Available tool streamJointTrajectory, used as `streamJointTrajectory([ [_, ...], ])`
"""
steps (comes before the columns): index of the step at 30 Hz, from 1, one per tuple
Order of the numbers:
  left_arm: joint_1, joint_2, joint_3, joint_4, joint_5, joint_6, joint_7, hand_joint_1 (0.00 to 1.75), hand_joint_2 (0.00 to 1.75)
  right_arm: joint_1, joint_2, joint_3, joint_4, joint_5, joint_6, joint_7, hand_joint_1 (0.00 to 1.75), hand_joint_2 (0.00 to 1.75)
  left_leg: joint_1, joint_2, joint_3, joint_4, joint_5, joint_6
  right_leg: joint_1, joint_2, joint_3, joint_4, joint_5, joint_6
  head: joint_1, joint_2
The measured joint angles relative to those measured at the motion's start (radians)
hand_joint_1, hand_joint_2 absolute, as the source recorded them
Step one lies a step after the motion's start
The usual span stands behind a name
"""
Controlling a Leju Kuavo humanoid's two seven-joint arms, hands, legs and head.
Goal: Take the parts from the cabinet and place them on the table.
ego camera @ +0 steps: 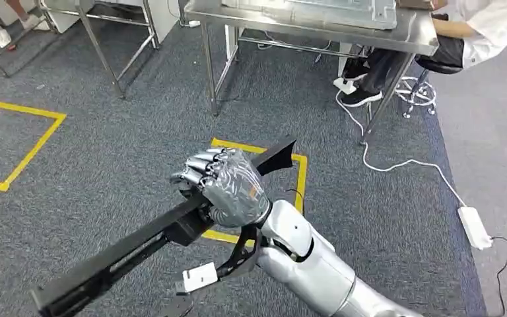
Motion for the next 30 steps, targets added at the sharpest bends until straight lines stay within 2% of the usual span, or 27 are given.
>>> streamJointTrajectory([
  [1,0.000,0.000,0.000,0.000,0.000,0.000,-0.001,0.00,1.75,0.000,0.000,0.000,0.000,0.006,-0.001,0.003,1.75,1.75,0.003,-0.001,0.021,0.000,-0.015,-0.004,-0.002,-0.002,0.006,-0.053,0.026,0.002,-0.001,0.000],
  [2,-0.001,-0.001,0.000,0.000,0.000,0.001,-0.002,0.00,1.75,0.000,0.000,0.002,0.000,0.008,-0.001,0.005,1.75,1.75,0.006,-0.001,0.044,0.000,-0.032,-0.008,-0.003,-0.005,0.024,-0.128,0.081,0.003,0.000,0.000],
  [3,-0.001,-0.002,0.000,0.000,0.000,0.003,-0.003,0.00,1.75,-0.001,0.000,0.003,0.000,0.010,-0.001,0.007,1.75,1.75,0.008,0.000,0.060,-0.001,-0.049,-0.015,-0.003,-0.011,0.042,-0.205,0.164,0.003,0.000,0.000],
  [4,-0.002,-0.002,0.000,0.000,0.001,0.003,-0.003,0.00,1.75,-0.001,-0.002,0.004,0.001,0.013,-0.001,0.008,1.75,1.75,0.006,0.001,0.068,0.000,-0.064,-0.022,-0.001,-0.021,0.041,-0.267,0.265,0.001,0.000,0.000],
  [5,-0.005,-0.003,0.000,0.000,0.001,0.004,-0.004,0.00,1.75,-0.003,-0.003,0.007,0.001,0.015,-0.002,0.010,1.75,1.75,0.007,-0.002,0.074,-0.009,-0.070,-0.029,0.009,-0.019,0.043,-0.262,0.228,-0.007,-0.001,0.000],
  [6,-0.008,-0.003,0.000,0.000,0.001,0.004,-0.003,0.00,1.75,-0.001,-0.004,0.008,0.000,0.016,-0.004,0.010,1.75,1.75,0.003,0.002,0.074,-0.013,-0.074,-0.037,0.011,-0.012,0.049,-0.263,0.244,-0.016,-0.003,0.000],
  [7,-0.010,-0.003,0.000,0.000,0.004,0.008,-0.004,0.00,1.75,-0.003,-0.005,0.008,0.000,0.017,-0.004,0.011,1.75,1.75,0.007,0.004,0.088,-0.016,-0.067,-0.044,0.009,-0.009,0.051,-0.265,0.231,-0.025,-0.001,0.000],
  [8,-0.013,-0.003,0.000,0.000,0.008,0.014,-0.003,0.00,1.75,-0.007,-0.004,0.008,-0.001,0.019,-0.005,0.011,1.75,1.75,0.008,0.005,0.082,-0.001,-0.053,-0.050,0.009,-0.007,0.061,-0.267,0.226,-0.032,-0.002,0.000],
  [9,-0.014,-0.003,0.000,0.000,0.009,0.017,-0.003,0.00,1.75,-0.009,-0.003,0.009,-0.003,0.021,-0.005,0.011,1.75,1.75,0.011,0.002,0.063,0.038,-0.046,-0.051,0.004,-0.004,0.073,-0.276,0.223,-0.037,-0.002,0.000],
  [10,-0.015,-0.003,0.000,0.000,0.014,0.025,-0.003,0.00,1.75,-0.010,-0.003,0.010,-0.003,0.021,-0.006,0.012,1.75,1.75,0.011,0.002,0.031,0.100,-0.035,-0.049,0.005,-0.002,0.084,-0.282,0.216,-0.042,-0.002,0.000],
  [11,-0.015,-0.003,0.000,0.000,0.018,0.033,0.000,0.00,1.75,-0.011,-0.003,0.011,-0.003,0.022,-0.006,0.012,1.75,1.75,0.010,0.001,-0.017,0.171,-0.044,-0.045,0.006,-0.002,0.094,-0.284,0.208,-0.048,-0.002,0.000],
  [12,-0.014,-0.003,0.001,0.000,0.019,0.038,0.003,0.00,1.75,-0.010,-0.003,0.013,-0.002,0.022,-0.006,0.013,1.75,1.75,0.008,0.002,-0.069,0.236,-0.086,-0.045,0.007,-0.002,0.105,-0.286,0.198,-0.051,-0.002,0.000],
  [14,-0.011,-0.003,0.001,0.000,0.022,0.042,0.003,0.00,1.75,-0.009,-0.003,0.014,-0.002,0.022,-0.006,0.014,1.75,1.75,0.007,0.002,-0.136,0.286,-0.170,-0.046,0.011,0.004,0.122,-0.284,0.181,-0.054,-0.002,0.000],
  [15,-0.011,-0.003,0.001,0.000,0.022,0.043,0.002,0.00,1.75,-0.009,-0.003,0.014,-0.002,0.022,-0.006,0.014,1.75,1.75,0.007,0.002,-0.154,0.274,-0.179,-0.045,0.012,0.008,0.132,-0.282,0.172,-0.054,-0.002,0.000],
  [16,-0.011,-0.003,0.001,0.000,0.022,0.045,0.001,0.00,1.75,-0.009,-0.003,0.014,-0.002,0.022,-0.006,0.014,1.75,1.75,0.007,0.002,-0.155,0.237,-0.152,-0.045,0.014,0.010,0.143,-0.280,0.163,-0.054,-0.002,0.000],
  [17,-0.012,-0.003,0.002,0.000,0.022,0.046,0.000,0.00,1.75,-0.009,-0.003,0.015,-0.002,0.022,-0.006,0.014,1.75,1.75,0.006,0.002,-0.144,0.171,-0.089,-0.039,0.015,0.012,0.156,-0.278,0.154,-0.053,-0.002,0.000],
  [18,-0.012,-0.002,0.002,0.000,0.022,0.046,-0.001,0.00,1.75,-0.009,-0.003,0.015,-0.002,0.022,-0.006,0.014,1.75,1.75,0.004,0.001,-0.127,0.094,-0.001,-0.031,0.016,0.012,0.168,-0.277,0.145,-0.052,-0.002,0.000],
  [19,-0.012,-0.002,0.003,0.000,0.022,0.046,-0.002,0.00,1.75,-0.010,-0.004,0.015,-0.001,0.022,-0.006,0.014,1.75,1.75,0.002,0.001,-0.125,0.037,0.073,-0.026,0.018,0.013,0.172,-0.275,0.139,-0.049,-0.002,0.000],
  [20,-0.013,-0.002,0.003,0.000,0.023,0.046,-0.003,0.00,1.75,-0.009,-0.003,0.017,0.000,0.022,-0.006,0.016,1.75,1.75,-0.004,0.000,-0.126,0.035,0.047,-0.030,0.020,0.019,0.173,-0.270,0.136,-0.044,-0.002,0.000],
  [21,-0.013,-0.003,0.003,0.000,0.024,0.046,-0.004,0.00,1.75,-0.011,-0.004,0.017,0.000,0.022,-0.007,0.016,1.75,1.75,-0.005,-0.002,-0.118,0.036,0.066,-0.029,0.022,0.019,0.171,-0.269,0.131,-0.037,-0.001,0.000],
  [23,-0.013,-0.004,0.003,0.000,0.025,0.046,-0.007,0.00,1.75,-0.011,-0.004,0.018,0.000,0.022,-0.007,0.017,1.75,1.75,-0.006,-0.004,-0.117,0.035,0.072,-0.021,0.020,0.019,0.175,-0.273,0.128,-0.027,-0.002,0.000],
  [24,-0.014,-0.006,0.003,0.000,0.026,0.046,-0.008,0.00,1.75,-0.011,-0.004,0.018,0.000,0.022,-0.007,0.018,1.75,1.75,0.001,-0.002,-0.111,0.025,0.078,-0.012,0.022,0.017,0.175,-0.270,0.123,-0.020,-0.002,0.000],
  [25,-0.015,-0.006,0.003,0.000,0.026,0.046,-0.009,0.00,1.75,-0.012,-0.005,0.018,0.000,0.022,-0.007,0.020,1.75,1.75,0.002,-0.002,-0.106,0.019,0.080,-0.009,0.018,0.010,0.173,-0.253,0.107,-0.015,-0.002,0.000],
  [26,-0.017,-0.006,0.004,0.000,0.026,0.045,-0.010,0.00,1.75,-0.013,-0.005,0.018,0.000,0.022,-0.007,0.020,1.75,1.75,0.002,-0.002,-0.105,0.018,0.081,-0.006,0.018,0.006,0.147,-0.199,0.071,-0.010,-0.001,0.000],
  [28,-0.016,-0.006,0.004,0.000,0.026,0.037,-0.014,0.00,1.75,-0.012,-0.006,0.018,0.001,0.022,-0.007,0.021,1.75,1.75,0.001,-0.002,-0.105,0.019,0.078,-0.001,0.014,0.005,0.070,-0.045,0.002,-0.003,-0.001,0.000],
  [29,-0.016,-0.006,0.004,0.000,0.025,0.031,-0.018,0.00,1.75,-0.011,-0.008,0.018,0.002,0.022,-0.007,0.021,1.75,1.75,0.001,-0.002,-0.105,0.018,0.073,0.000,0.011,0.005,0.038,0.012,-0.013,-0.002,-0.002,0.000],
  [30,-0.015,-0.006,0.004,0.000,0.023,0.024,-0.021,0.00,1.75,-0.010,-0.009,0.018,0.003,0.022,-0.007,0.021,1.75,1.75,0.001,-0.002,-0.104,0.019,0.071,0.002,0.010,0.004,0.026,0.025,0.000,-0.001,-0.002,0.000],
])
